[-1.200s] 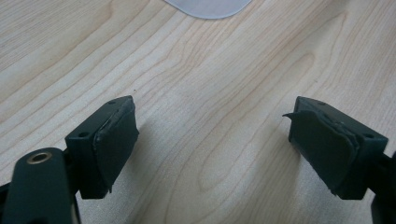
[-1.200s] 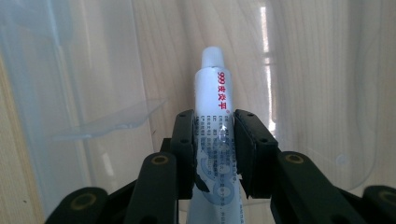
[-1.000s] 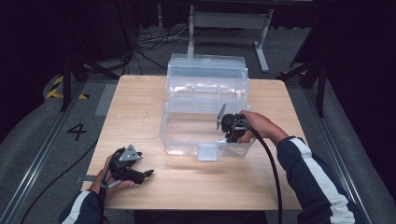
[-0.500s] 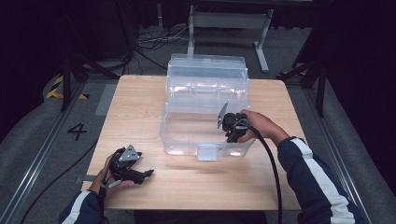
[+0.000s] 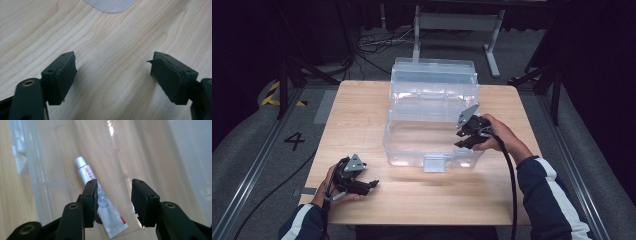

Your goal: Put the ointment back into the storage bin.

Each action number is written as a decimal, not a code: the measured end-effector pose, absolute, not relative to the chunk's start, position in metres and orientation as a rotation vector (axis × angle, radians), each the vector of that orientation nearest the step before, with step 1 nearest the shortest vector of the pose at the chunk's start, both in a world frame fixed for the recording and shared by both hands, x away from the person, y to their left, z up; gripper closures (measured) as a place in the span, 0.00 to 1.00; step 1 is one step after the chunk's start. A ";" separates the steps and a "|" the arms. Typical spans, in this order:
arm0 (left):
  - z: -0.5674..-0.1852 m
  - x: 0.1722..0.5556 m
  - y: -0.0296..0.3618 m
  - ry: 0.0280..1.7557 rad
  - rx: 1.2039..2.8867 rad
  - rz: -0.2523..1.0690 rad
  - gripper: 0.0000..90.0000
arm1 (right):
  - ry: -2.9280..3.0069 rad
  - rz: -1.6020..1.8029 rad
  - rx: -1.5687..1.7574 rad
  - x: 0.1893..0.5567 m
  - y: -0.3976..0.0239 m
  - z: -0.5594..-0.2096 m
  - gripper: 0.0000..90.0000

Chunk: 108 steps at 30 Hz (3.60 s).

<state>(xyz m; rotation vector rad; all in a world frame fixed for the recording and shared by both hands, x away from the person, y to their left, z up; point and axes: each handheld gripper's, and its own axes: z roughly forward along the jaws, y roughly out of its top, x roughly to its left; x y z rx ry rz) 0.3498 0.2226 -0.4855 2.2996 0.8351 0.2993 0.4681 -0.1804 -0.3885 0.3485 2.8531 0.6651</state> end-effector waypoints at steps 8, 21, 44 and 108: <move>-0.465 0.348 0.206 0.802 2.257 0.361 0.30 | 2.656 0.943 0.383 0.457 -0.210 -0.380 0.59; -0.420 0.348 0.179 0.695 2.214 0.461 0.33 | 2.406 1.109 0.402 0.459 -0.226 -0.334 0.54; -0.408 0.379 0.130 0.525 2.296 0.403 0.39 | 2.385 0.997 0.535 0.530 -0.194 -0.307 0.50; -0.415 0.400 0.098 0.448 2.513 0.326 0.76 | 2.597 0.643 0.172 0.504 -0.155 -0.293 0.95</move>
